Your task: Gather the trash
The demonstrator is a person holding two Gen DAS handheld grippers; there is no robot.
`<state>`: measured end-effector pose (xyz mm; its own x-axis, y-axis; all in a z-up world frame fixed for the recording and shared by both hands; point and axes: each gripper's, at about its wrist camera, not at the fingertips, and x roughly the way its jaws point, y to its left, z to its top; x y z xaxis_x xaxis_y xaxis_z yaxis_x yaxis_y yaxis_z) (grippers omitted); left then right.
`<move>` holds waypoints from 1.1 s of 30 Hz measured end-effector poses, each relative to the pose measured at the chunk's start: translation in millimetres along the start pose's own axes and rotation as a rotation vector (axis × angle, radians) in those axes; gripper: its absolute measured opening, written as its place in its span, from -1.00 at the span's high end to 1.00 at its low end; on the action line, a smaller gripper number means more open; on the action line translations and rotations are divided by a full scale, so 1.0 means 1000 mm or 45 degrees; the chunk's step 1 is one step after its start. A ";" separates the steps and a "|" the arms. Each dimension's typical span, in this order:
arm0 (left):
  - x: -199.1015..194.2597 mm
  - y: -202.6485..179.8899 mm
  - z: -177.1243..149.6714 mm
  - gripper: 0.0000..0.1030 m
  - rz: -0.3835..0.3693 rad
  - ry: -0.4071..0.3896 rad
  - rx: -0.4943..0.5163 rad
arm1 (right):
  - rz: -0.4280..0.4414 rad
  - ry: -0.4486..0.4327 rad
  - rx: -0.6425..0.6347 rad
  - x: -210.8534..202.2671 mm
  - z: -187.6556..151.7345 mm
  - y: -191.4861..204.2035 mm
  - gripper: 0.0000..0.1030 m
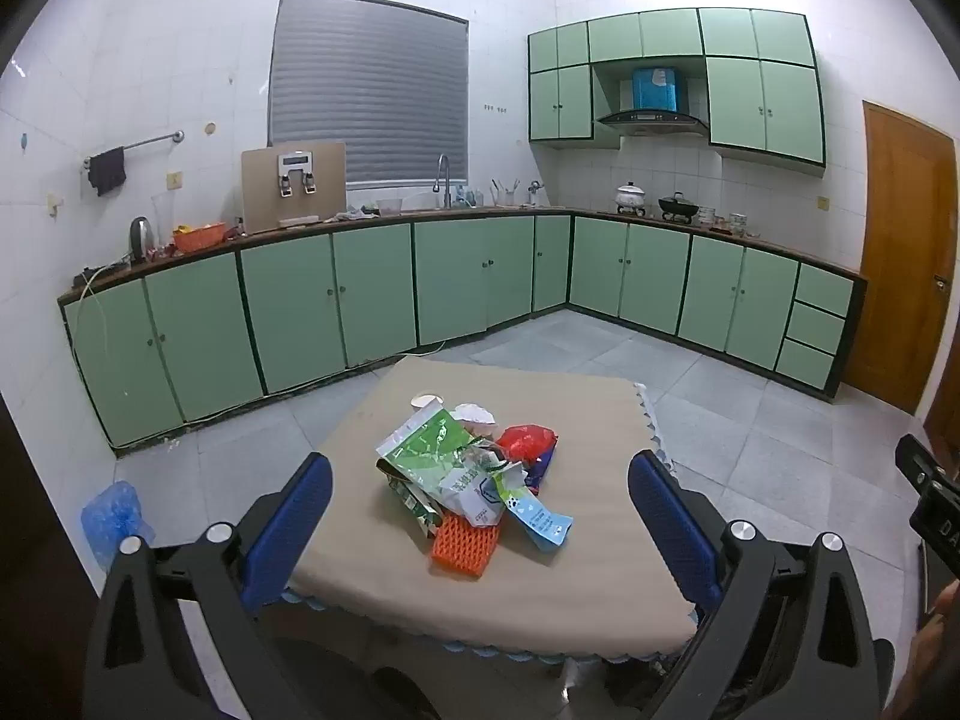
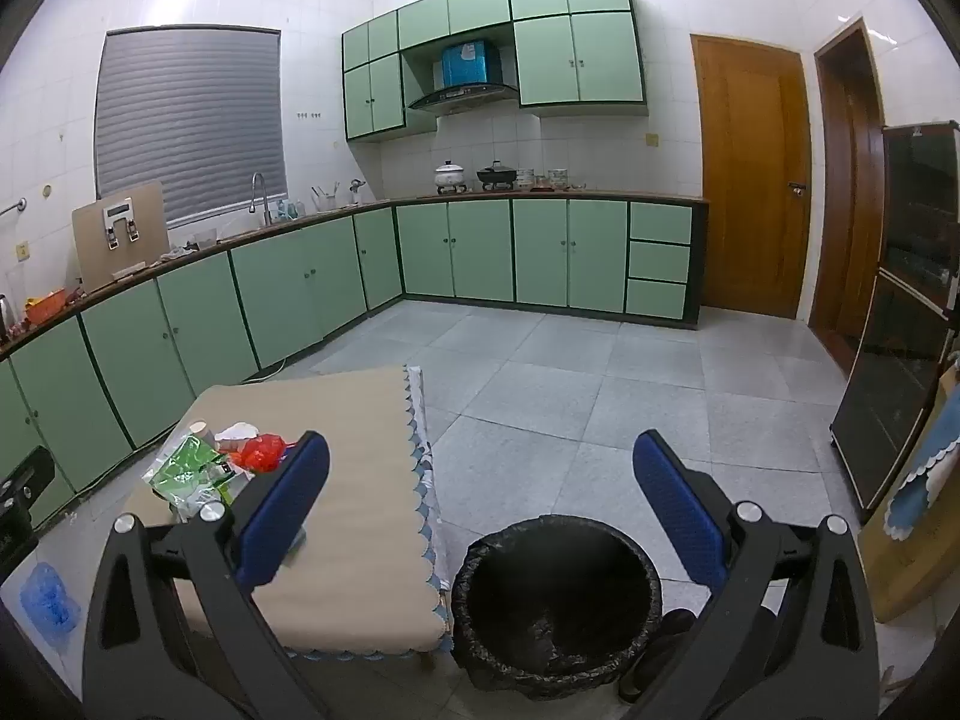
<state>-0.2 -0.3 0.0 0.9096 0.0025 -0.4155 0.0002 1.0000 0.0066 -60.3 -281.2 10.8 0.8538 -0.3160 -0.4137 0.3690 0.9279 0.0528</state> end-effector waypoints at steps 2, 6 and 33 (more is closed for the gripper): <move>0.000 0.000 0.000 -0.88 -0.003 0.003 -0.004 | -0.001 0.003 -0.002 0.000 0.000 0.000 -0.91; 0.001 0.000 0.000 -0.88 -0.003 0.005 -0.003 | 0.000 0.004 -0.001 0.000 0.000 0.001 -0.91; 0.005 -0.003 -0.005 -0.88 -0.007 0.020 0.001 | -0.007 0.012 0.001 0.001 0.000 0.000 -0.91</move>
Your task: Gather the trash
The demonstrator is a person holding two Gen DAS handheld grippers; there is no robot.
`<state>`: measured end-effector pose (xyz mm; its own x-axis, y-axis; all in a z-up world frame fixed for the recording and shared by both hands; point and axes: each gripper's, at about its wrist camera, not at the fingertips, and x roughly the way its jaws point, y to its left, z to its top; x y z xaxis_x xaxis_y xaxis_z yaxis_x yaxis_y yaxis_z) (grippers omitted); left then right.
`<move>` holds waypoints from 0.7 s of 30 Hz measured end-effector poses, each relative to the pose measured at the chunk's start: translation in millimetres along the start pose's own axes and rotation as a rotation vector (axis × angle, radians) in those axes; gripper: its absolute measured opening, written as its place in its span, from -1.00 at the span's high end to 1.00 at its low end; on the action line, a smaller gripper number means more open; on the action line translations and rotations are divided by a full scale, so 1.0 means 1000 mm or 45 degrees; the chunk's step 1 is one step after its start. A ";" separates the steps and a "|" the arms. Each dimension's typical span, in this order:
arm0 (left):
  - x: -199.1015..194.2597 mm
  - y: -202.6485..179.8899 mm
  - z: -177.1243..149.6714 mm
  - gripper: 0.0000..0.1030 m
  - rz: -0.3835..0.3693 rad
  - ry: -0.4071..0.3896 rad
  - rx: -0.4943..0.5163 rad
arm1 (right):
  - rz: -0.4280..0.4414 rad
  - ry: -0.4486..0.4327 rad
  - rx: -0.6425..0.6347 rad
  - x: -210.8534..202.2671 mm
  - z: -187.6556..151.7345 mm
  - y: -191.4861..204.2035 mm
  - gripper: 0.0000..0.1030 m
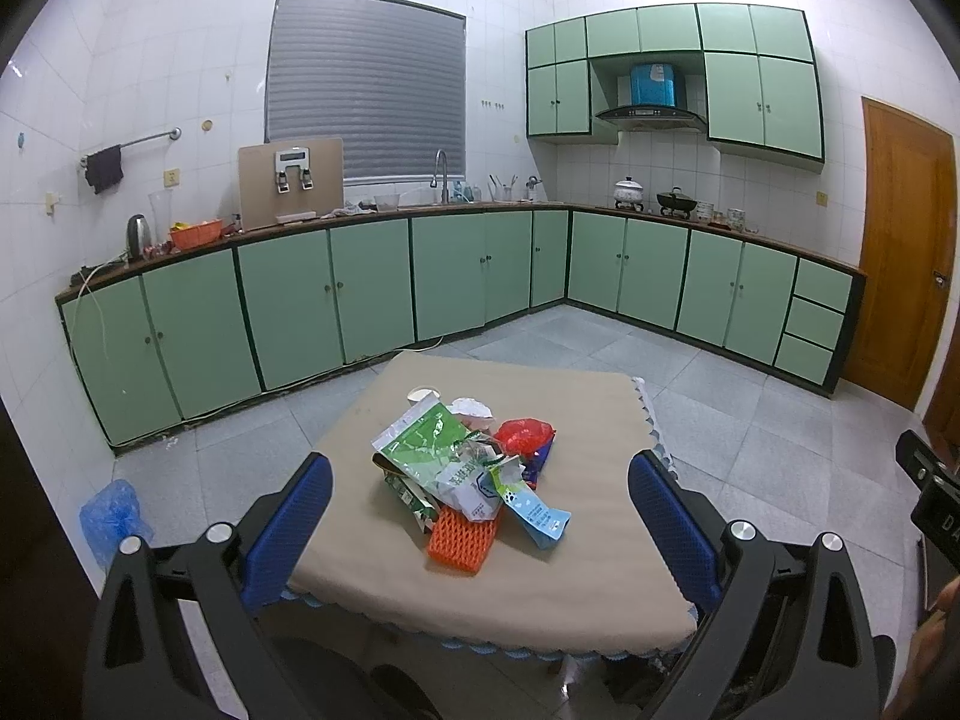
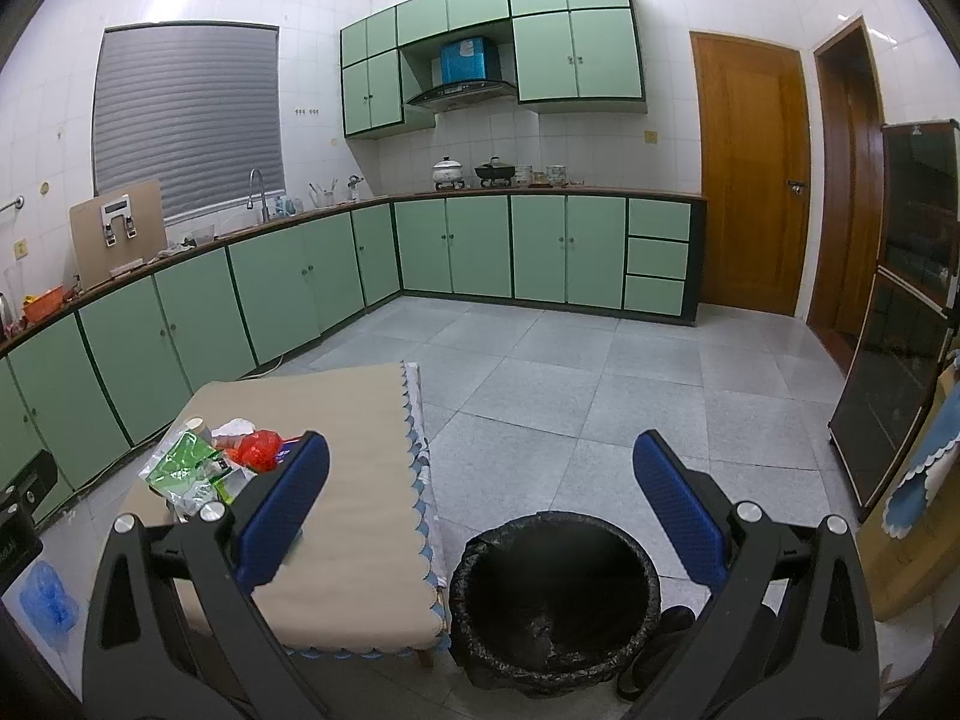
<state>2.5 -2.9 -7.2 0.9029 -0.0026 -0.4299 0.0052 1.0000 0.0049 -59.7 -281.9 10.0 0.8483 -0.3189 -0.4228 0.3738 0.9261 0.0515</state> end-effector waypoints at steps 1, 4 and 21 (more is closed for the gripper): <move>0.000 0.000 0.000 -0.88 0.000 0.000 0.001 | -0.002 0.001 -0.002 0.001 0.000 0.001 -0.91; 0.000 0.000 -0.001 -0.88 -0.001 -0.001 -0.001 | -0.004 0.004 0.000 0.001 0.001 0.001 -0.91; 0.001 -0.001 -0.001 -0.88 0.001 0.003 0.000 | -0.002 0.008 -0.003 0.001 0.002 -0.001 -0.91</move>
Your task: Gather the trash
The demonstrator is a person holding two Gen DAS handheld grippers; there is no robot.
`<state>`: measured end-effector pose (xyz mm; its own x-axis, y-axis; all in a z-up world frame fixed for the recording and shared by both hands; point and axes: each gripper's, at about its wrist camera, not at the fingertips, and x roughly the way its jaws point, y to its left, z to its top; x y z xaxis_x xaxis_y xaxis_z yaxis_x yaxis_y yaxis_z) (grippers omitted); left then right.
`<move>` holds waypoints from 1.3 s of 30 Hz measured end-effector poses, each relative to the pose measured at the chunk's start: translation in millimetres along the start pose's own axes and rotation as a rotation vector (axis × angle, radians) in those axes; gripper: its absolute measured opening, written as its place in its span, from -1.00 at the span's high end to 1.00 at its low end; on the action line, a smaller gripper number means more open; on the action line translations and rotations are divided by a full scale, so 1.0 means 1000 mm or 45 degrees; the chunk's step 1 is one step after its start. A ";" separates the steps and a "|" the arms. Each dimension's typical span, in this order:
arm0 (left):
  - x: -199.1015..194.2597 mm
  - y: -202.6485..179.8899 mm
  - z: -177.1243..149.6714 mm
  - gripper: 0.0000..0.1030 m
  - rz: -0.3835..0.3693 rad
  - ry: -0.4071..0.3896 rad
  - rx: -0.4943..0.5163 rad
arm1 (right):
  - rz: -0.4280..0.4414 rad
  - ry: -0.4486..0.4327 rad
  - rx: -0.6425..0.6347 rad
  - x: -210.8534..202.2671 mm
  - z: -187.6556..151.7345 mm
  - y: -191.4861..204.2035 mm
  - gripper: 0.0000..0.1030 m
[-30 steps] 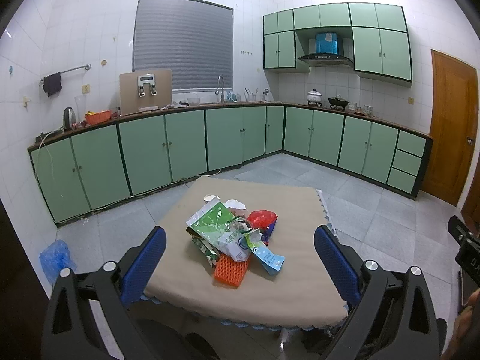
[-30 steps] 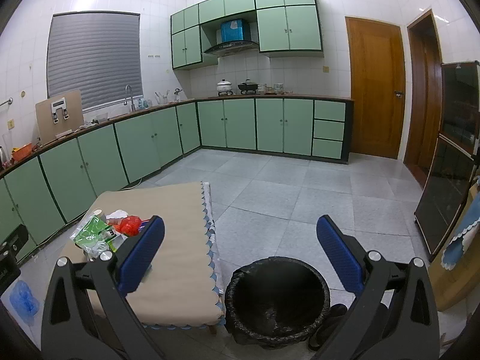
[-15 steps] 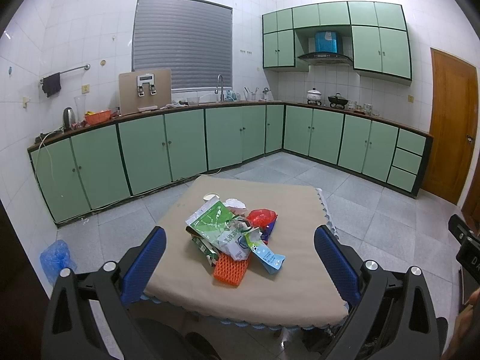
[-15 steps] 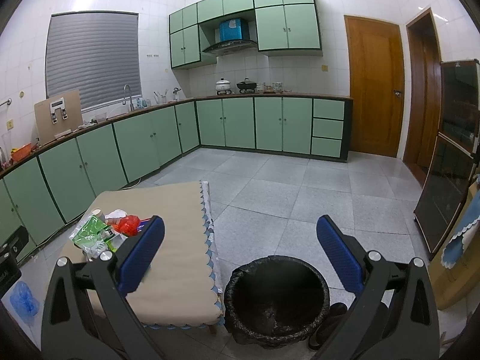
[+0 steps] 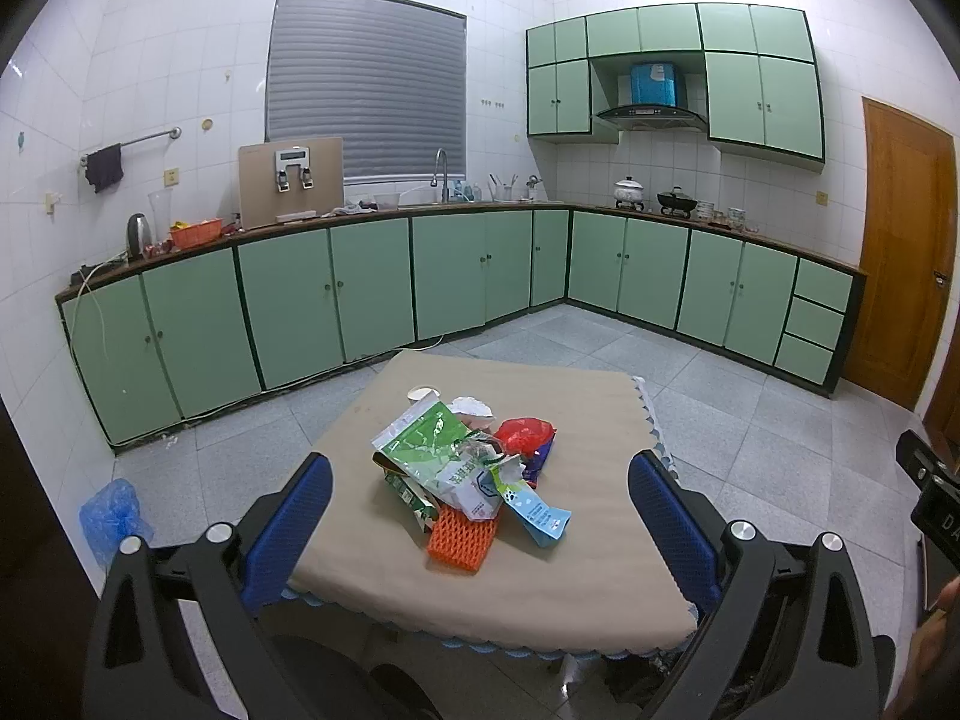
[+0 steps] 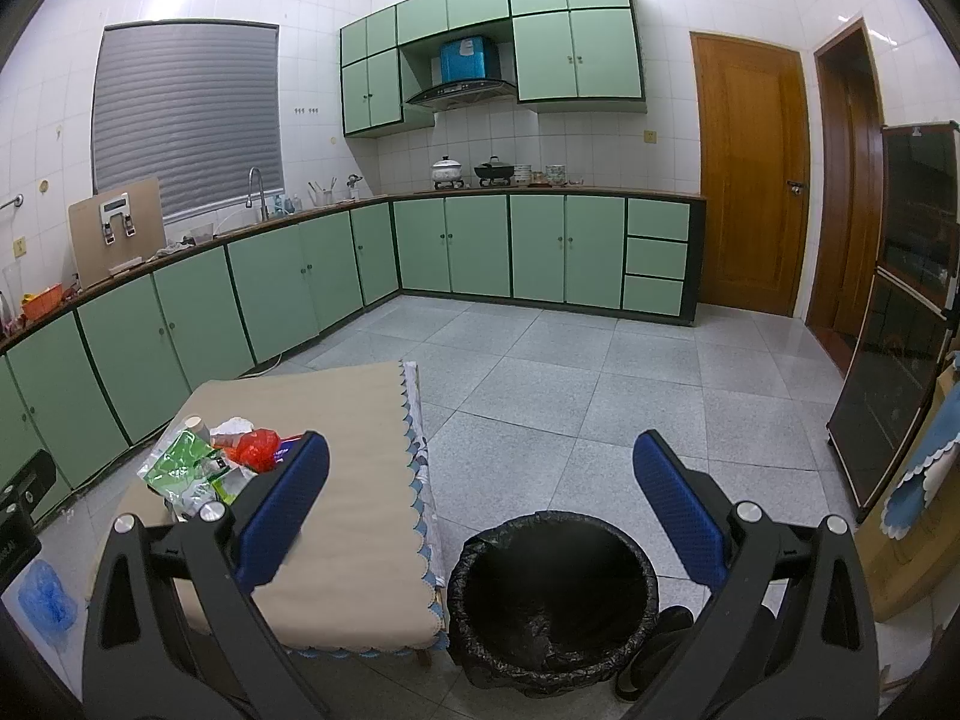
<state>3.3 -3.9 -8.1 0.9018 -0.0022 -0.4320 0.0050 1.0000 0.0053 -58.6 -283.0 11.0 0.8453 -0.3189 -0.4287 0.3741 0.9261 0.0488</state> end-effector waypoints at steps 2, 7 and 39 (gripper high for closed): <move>0.001 -0.001 -0.001 -0.88 0.001 0.000 -0.001 | -0.001 -0.001 0.000 0.000 0.000 0.000 -0.91; 0.002 -0.001 -0.002 -0.88 0.000 0.004 0.000 | -0.002 -0.001 -0.001 0.000 0.000 0.000 -0.91; 0.002 0.005 -0.001 -0.88 0.003 0.012 -0.012 | 0.002 0.009 -0.020 0.003 -0.001 0.008 -0.91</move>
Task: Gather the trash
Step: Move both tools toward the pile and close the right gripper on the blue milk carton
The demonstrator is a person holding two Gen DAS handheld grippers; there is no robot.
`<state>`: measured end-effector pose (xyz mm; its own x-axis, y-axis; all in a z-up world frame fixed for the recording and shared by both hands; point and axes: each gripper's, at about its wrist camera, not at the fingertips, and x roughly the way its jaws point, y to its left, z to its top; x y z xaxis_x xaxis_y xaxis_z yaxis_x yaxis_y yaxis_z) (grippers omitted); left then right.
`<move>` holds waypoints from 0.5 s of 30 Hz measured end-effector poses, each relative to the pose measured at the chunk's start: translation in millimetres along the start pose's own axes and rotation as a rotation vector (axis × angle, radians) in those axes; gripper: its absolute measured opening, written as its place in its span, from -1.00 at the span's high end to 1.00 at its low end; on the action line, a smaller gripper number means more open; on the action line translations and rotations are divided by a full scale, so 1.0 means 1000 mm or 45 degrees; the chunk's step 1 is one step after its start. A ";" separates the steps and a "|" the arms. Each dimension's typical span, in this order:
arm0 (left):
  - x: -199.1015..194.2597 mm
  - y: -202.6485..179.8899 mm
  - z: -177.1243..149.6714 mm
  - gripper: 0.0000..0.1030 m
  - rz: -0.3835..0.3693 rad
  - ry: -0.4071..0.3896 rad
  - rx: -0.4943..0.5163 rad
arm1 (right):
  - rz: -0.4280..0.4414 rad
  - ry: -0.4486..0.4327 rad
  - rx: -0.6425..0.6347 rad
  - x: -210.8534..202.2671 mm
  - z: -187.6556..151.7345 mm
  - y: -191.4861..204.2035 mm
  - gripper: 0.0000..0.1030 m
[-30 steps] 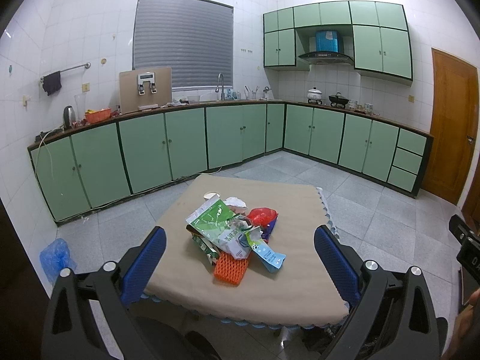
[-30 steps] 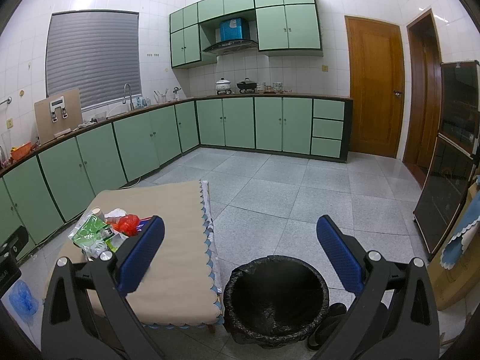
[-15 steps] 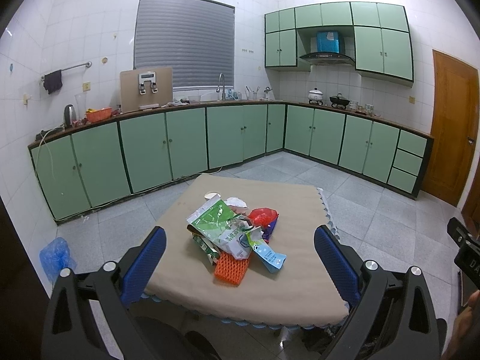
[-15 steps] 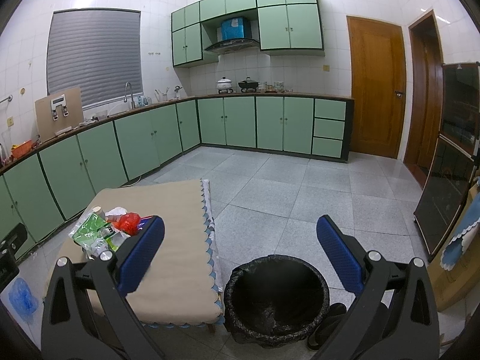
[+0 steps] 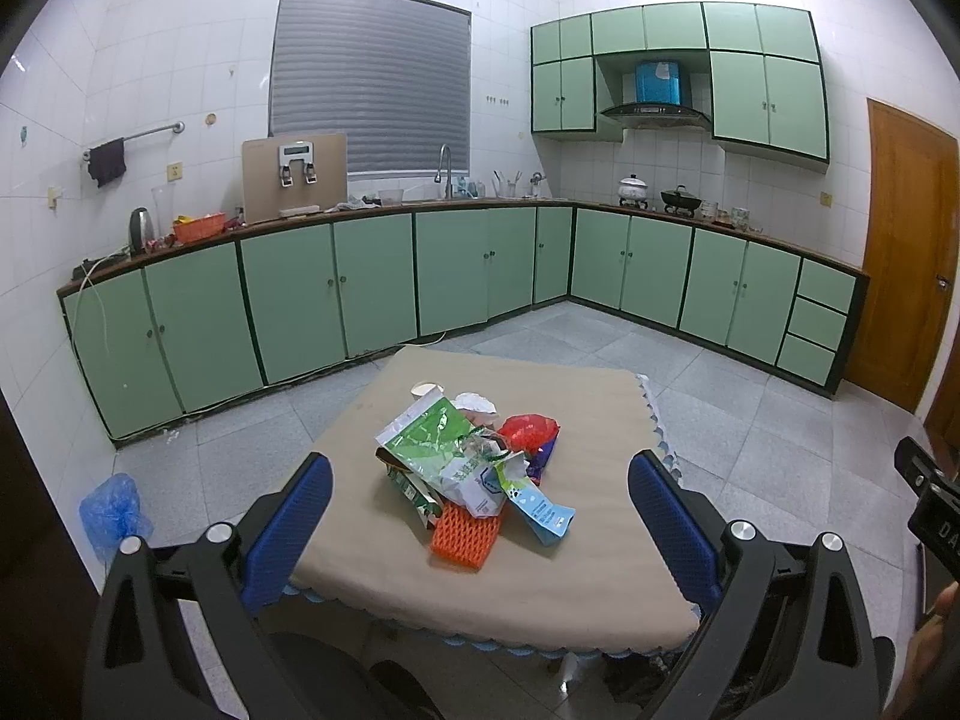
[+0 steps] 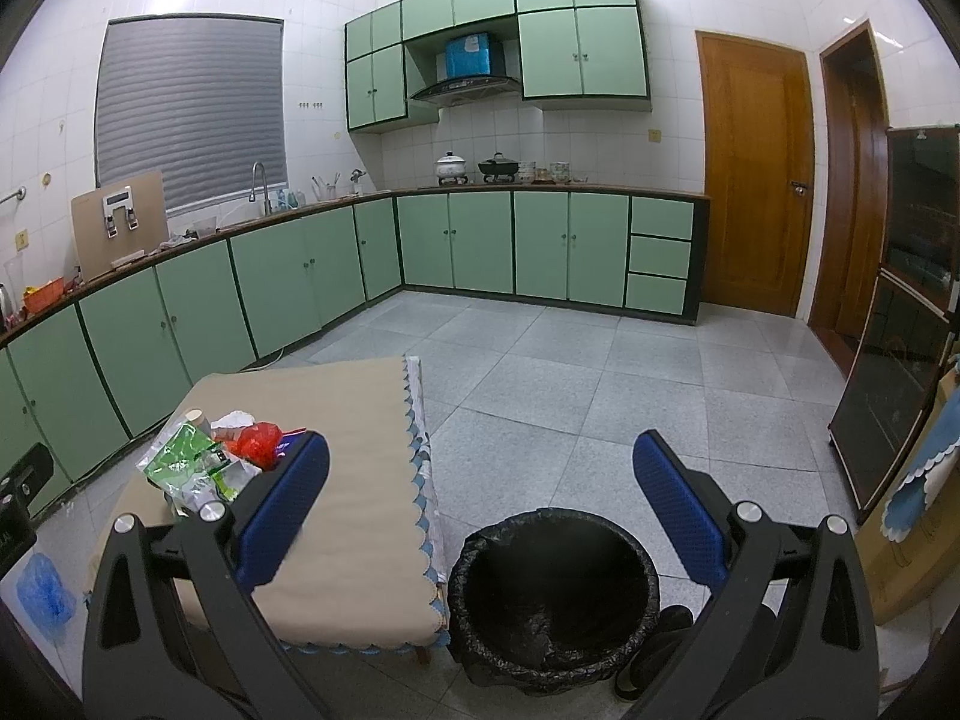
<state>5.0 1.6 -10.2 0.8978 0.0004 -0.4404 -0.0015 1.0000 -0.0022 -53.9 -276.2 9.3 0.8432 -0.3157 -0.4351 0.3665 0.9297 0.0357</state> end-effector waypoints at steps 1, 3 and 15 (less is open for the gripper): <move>0.001 0.001 0.000 -0.88 0.003 0.003 0.001 | 0.005 0.002 -0.003 0.001 -0.001 0.001 -0.91; 0.004 0.004 -0.002 -0.88 0.012 0.012 0.003 | 0.016 0.006 -0.016 0.004 -0.003 0.003 -0.91; 0.063 0.057 -0.042 -0.88 0.094 0.178 -0.037 | 0.448 0.105 -0.311 0.083 -0.051 0.074 -0.91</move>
<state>43.2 58.1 -76.4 0.8248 0.0712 -0.5609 -0.0795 0.9968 0.0096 23.3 -223.6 -70.2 0.8622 0.0354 -0.5053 -0.0500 0.9986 -0.0153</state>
